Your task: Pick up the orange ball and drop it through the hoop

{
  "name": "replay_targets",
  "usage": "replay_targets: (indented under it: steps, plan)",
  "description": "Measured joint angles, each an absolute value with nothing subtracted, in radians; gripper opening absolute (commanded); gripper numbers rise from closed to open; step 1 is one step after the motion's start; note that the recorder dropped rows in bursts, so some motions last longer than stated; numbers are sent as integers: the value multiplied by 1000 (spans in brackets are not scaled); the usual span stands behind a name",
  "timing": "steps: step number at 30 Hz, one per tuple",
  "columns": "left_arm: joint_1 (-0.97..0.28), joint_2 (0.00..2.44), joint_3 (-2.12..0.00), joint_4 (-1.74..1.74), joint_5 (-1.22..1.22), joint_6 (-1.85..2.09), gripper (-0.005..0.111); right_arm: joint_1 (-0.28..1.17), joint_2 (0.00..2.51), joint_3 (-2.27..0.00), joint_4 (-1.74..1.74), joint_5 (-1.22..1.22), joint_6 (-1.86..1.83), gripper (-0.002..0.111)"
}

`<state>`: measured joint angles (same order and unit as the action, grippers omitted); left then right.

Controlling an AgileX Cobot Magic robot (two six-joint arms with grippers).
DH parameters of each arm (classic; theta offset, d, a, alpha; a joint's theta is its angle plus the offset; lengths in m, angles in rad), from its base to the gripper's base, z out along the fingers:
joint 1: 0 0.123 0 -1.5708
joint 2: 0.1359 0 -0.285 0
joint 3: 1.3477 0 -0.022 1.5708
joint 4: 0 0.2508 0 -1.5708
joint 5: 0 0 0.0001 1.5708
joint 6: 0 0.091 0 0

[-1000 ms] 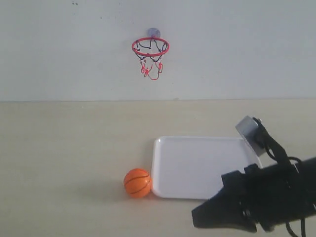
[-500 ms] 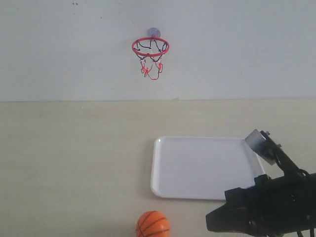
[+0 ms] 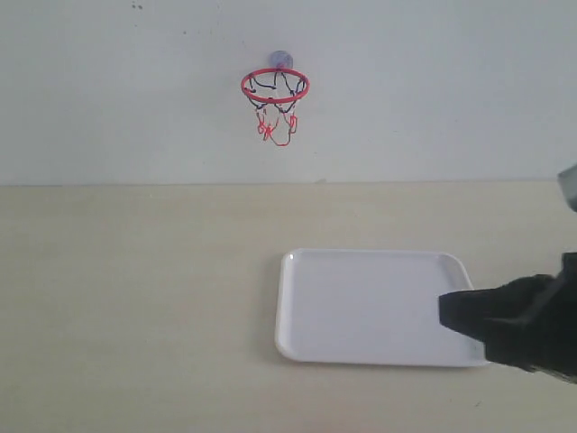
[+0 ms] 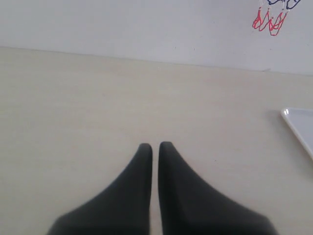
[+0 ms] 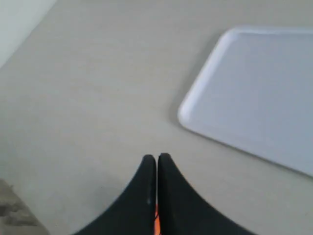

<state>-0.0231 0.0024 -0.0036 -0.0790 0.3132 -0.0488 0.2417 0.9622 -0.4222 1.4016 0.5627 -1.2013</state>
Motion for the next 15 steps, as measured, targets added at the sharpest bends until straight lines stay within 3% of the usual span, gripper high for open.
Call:
replay_targets:
  steps: [15]
  plan:
    - [-23, 2, -4, -79, 313, -49, 4, 242, 449, -215, 1501, 243, -1218, 0]
